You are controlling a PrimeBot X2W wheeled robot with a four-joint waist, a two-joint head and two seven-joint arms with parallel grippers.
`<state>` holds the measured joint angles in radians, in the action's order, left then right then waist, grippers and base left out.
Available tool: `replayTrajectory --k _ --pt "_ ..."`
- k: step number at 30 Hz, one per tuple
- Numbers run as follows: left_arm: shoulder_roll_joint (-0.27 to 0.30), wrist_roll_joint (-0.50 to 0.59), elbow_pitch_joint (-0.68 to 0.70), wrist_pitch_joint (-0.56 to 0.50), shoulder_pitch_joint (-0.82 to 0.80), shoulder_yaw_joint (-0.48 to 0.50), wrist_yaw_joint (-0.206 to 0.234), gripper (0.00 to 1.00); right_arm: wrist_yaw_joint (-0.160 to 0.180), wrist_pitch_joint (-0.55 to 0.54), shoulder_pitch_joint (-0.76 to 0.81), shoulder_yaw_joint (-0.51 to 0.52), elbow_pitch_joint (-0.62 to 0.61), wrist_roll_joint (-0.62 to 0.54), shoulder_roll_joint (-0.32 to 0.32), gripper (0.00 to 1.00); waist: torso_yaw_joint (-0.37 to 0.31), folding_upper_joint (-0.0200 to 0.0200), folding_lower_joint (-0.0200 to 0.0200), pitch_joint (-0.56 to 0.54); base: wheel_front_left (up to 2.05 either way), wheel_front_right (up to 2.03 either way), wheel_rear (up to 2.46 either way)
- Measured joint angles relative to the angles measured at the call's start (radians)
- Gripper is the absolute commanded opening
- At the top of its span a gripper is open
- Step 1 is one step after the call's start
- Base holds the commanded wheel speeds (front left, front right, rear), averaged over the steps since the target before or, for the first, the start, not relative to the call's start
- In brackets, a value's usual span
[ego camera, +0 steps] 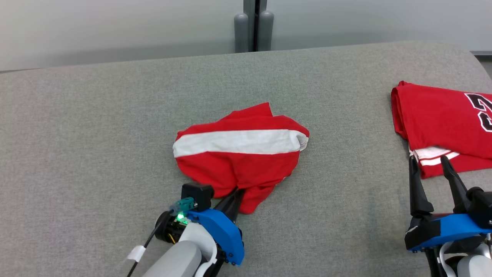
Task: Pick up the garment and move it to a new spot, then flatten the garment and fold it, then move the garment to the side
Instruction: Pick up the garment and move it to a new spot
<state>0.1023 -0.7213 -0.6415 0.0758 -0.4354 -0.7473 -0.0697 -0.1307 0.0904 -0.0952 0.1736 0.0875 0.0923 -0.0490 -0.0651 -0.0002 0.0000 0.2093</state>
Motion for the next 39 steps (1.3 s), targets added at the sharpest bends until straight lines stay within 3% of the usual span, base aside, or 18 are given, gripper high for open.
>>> replayTrajectory --k 7,8,9,10,11,25,39 --pt "-0.019 0.0 -0.024 0.035 0.018 -0.015 0.003 0.0 0.0 -0.001 0.002 -0.008 0.004 -0.001 0.0 1.0 0.013 0.0002 0.0 -0.024 0.0 0.0 0.0" --pt "-0.019 0.002 -0.027 0.044 0.018 -0.015 0.006 0.05 0.0 -0.002 0.004 -0.01 0.005 -0.001 0.0 1.0 0.015 0.0002 -0.0001 -0.029 0.0 0.0 0.0" --pt "-0.019 0.003 -0.03 0.051 0.018 -0.015 0.007 0.31 0.0 -0.002 0.004 -0.011 0.007 -0.001 0.0 1.0 0.016 0.0002 0.0 -0.034 0.0 0.0 0.0" --pt "-0.019 0.006 -0.032 0.059 0.018 -0.016 0.007 0.84 0.0 -0.002 0.006 -0.011 0.009 -0.001 0.0 1.0 0.018 0.0001 -0.0001 -0.04 0.0 0.0 0.0" --pt "-0.019 0.01 -0.034 0.068 0.018 -0.016 0.008 1.0 0.0 -0.001 0.008 -0.011 0.014 -0.001 0.0 1.0 0.02 0.0002 -0.0001 -0.046 0.0 0.0 0.0" --pt "0.022 0.026 0.014 0.155 0.052 0.015 0.065 1.0 0.0 0.006 0.078 0.001 0.059 -0.002 0.0 1.0 0.089 0.0001 -0.0003 -0.21 0.0 0.0 0.0" --pt "0.154 -0.001 0.156 0.181 0.176 0.152 0.179 1.0 0.0 0.029 0.116 -0.005 0.089 0.009 0.0 1.0 0.159 0.0002 -0.0001 -0.274 0.0 0.0 0.0"
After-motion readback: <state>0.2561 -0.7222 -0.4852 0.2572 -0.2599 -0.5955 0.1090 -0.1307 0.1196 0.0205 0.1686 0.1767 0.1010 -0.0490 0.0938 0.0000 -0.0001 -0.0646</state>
